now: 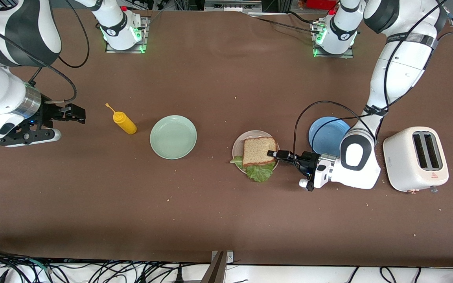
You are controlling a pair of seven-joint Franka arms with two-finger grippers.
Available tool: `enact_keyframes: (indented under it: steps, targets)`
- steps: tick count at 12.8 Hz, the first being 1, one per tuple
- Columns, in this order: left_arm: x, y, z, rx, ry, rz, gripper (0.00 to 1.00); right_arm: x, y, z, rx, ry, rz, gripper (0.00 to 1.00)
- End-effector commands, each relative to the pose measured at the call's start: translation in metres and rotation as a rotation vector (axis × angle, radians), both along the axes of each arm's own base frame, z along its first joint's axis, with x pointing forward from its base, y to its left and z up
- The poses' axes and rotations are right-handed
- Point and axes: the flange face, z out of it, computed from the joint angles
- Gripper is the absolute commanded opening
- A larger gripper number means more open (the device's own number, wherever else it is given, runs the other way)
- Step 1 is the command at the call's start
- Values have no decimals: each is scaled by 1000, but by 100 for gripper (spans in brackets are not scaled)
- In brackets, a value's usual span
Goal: Make sandwich in beige plate with both arms
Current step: 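Lay the bread on the lettuce and open the left gripper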
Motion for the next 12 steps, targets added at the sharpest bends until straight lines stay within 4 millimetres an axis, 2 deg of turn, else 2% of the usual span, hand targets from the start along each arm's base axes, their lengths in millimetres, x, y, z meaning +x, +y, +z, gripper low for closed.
enact_keyframes:
  steps: [1,4,7,10,12]
  targets:
    - [2,-2,5,-16,-59,-9,100,2,0,3,-9,-7,14,100]
    - [7,6,14,35,-97,-40,100,2,0,2,-9,-5,14,100]
    - [14,22,36,131,-143,-89,100,2,0,2,-9,-4,14,100]
    - [17,30,67,240,-168,-123,100,2,-1,1,-10,-3,13,100]
    - [14,30,98,312,-147,-138,100,2,0,1,-10,-2,14,100]
